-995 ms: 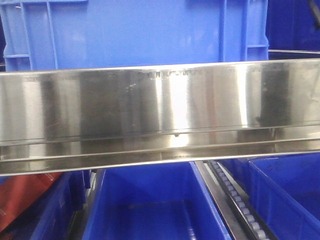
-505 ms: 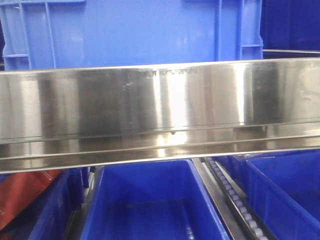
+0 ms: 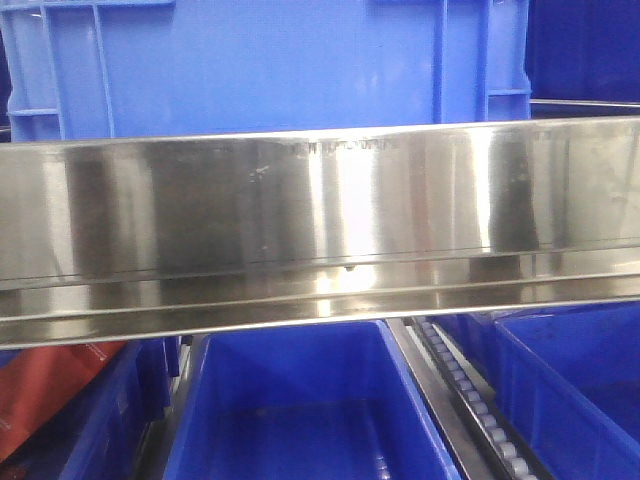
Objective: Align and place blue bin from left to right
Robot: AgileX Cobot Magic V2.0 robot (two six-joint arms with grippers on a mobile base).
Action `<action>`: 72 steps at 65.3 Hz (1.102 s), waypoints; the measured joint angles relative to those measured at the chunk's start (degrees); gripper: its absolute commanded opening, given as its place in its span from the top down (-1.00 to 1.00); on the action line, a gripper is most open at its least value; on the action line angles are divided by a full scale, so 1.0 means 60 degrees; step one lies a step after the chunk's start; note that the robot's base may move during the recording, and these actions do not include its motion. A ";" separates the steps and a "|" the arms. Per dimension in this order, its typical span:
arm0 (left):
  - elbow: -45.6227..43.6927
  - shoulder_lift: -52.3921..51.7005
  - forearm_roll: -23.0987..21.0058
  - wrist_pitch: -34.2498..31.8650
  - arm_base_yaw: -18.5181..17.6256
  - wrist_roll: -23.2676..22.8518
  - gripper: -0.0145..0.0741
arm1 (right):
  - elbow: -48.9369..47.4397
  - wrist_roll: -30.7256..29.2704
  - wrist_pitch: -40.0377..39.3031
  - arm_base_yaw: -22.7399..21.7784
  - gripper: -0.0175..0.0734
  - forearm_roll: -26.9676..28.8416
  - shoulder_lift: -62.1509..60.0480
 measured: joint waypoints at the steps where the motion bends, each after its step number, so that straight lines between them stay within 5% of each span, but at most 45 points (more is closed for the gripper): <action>1: 0.0133 -0.0215 0.0000 -0.0030 0.0000 0.0000 0.92 | 0.0173 0.0000 -0.0100 0.0000 0.97 0.0000 -0.0130; 38: 0.3550 -0.6171 0.0121 -0.0126 0.0000 0.0000 0.92 | 0.5187 0.0000 -0.2781 0.0000 0.97 0.0000 -0.4365; 72: 0.4120 -0.6878 0.0343 0.0293 0.0000 0.0000 0.92 | 0.5611 0.0000 -0.3587 0.0000 0.97 0.0000 -0.4691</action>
